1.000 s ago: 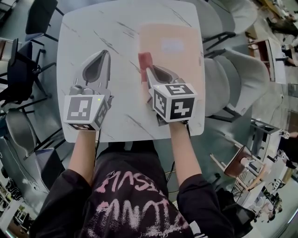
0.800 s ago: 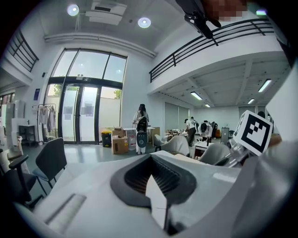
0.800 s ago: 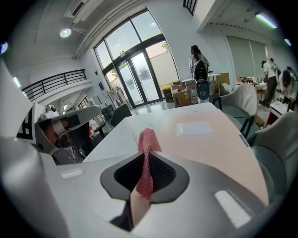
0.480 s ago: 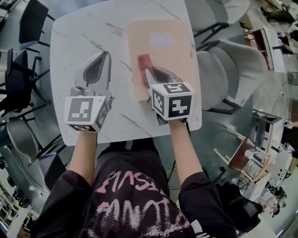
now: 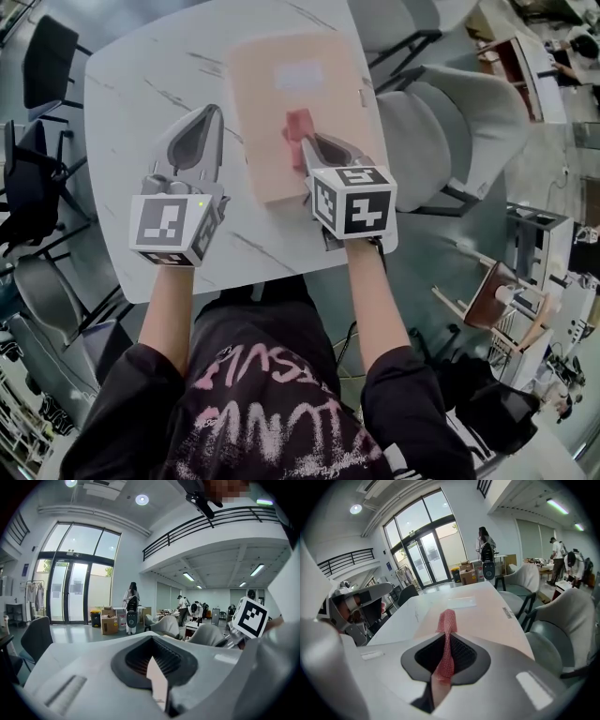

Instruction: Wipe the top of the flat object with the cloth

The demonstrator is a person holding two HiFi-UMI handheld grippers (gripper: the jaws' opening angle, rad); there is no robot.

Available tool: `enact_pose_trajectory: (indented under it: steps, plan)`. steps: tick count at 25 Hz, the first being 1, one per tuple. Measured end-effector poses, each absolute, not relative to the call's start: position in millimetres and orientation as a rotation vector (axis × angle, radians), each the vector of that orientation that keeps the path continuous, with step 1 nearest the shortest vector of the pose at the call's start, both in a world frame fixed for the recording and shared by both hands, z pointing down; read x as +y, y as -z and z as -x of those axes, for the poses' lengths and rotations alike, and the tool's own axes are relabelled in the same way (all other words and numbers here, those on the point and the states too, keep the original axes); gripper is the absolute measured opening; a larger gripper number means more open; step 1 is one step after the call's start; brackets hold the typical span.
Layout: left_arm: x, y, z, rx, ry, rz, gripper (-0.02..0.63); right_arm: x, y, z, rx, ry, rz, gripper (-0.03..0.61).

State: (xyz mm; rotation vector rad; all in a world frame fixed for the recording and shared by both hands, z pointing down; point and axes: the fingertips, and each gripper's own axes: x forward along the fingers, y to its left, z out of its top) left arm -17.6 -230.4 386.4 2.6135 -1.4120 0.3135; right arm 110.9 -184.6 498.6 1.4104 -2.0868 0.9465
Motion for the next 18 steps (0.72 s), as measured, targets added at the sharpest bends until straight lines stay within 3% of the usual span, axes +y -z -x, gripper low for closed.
enact_pose_trajectory:
  steps: [18]
  plan:
    - [-228,-392,-27,-1.309,-0.328,-2.652,0.002,-178,-508,-187,-1.96,-0.941,-1.548,0.052]
